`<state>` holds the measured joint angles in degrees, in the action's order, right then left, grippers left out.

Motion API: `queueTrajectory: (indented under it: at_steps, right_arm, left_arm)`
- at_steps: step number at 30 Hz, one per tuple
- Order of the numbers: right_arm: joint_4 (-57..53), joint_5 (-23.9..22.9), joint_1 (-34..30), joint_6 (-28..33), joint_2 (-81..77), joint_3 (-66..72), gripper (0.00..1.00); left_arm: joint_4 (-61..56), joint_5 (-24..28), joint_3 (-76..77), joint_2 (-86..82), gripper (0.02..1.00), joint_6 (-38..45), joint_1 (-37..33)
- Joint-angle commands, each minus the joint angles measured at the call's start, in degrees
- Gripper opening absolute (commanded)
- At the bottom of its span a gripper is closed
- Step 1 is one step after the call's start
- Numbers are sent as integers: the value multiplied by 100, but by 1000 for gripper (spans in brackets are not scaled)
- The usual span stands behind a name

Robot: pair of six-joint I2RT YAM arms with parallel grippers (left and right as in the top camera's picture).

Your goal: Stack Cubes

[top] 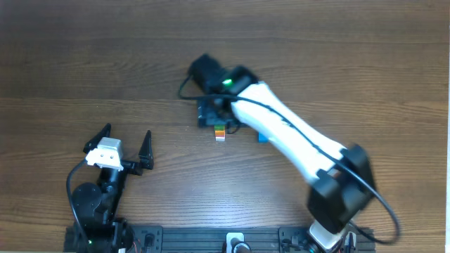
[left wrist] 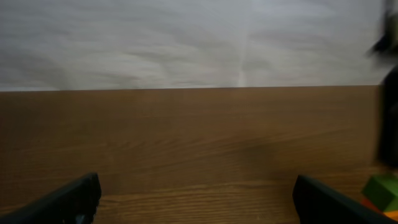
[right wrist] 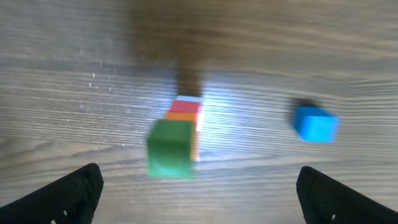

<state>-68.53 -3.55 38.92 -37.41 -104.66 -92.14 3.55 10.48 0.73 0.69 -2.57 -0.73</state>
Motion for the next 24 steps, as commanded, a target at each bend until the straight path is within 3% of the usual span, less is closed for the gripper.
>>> queueTrajectory:
  at_steps: [1,8,13,24]
  right_arm:
    - [-422,-243,-450,326,717,-170,993]
    - [-785,-273,-898,387,876,284,993]
    - [136,212,-1139,675,876,1224,993]
    - [1508,262,-1311,837,807,2651,993]
  left_arm:
    - [-13,-50,-42,-42,1000,85,-24]
    - [-13,-50,-42,-42,996,85,-24]
    - [-13,-50,-42,-42,998,85,-24]
    - [-13,-50,-42,-42,1000,85,-24]
